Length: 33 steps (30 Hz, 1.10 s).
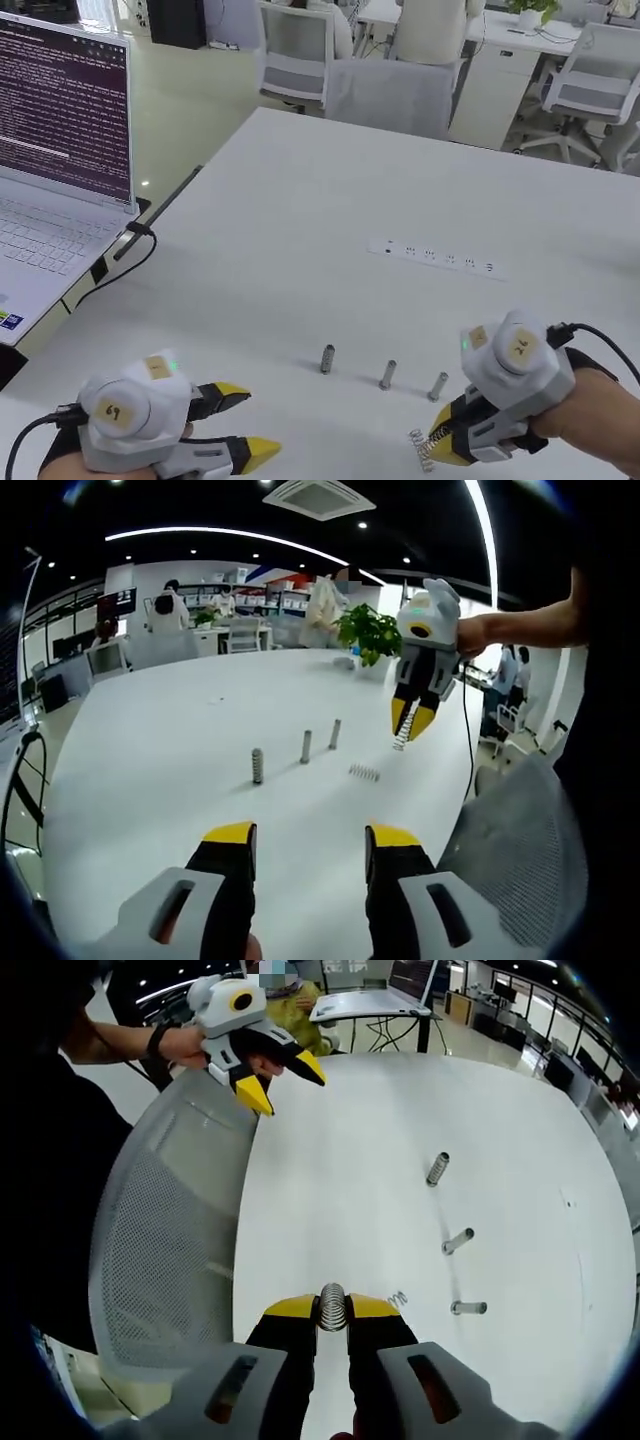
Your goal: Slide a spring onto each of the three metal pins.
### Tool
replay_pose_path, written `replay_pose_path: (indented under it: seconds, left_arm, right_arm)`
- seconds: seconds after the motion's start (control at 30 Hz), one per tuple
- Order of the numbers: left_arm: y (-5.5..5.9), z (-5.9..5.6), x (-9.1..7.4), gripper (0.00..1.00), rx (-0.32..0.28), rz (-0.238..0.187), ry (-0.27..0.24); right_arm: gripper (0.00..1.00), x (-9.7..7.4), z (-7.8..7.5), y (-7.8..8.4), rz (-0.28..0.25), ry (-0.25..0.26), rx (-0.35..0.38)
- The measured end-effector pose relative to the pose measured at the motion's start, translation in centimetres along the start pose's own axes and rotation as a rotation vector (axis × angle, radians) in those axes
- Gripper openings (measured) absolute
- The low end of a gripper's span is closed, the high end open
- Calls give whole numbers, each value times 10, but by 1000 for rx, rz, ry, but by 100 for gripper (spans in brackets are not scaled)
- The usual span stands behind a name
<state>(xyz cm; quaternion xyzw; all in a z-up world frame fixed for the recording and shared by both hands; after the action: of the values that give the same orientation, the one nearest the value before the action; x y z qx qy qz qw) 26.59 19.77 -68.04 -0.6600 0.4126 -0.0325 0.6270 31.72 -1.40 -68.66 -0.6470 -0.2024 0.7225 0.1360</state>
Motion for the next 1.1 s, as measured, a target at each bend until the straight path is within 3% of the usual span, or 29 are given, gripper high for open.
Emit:
replay_pose_path:
  seconds: [0.67, 1.1]
  left_arm:
    - [9, 16, -17, 47, -51, -5, -62]
    - [12, 19, -22, 48, -76, -14, -82]
  right_arm:
    - [8, 6, -28, -5, 16, -3, -8]
    - [8, 7, -65, -11, 51, 34, -9]
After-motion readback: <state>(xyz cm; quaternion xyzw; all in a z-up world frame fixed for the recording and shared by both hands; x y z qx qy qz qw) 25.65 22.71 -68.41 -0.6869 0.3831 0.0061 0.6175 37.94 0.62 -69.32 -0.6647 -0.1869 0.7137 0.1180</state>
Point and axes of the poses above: the centre of the closed fingertips' face, and the gripper's own axes: x roughly forward along the fingers, z roughly to its left, y roughly out of its underside, the point moved 3 cm from there along -x, roughly backward along the fingers, and after that the axes turned 6 degrees about -x, right-handed, at the moved point
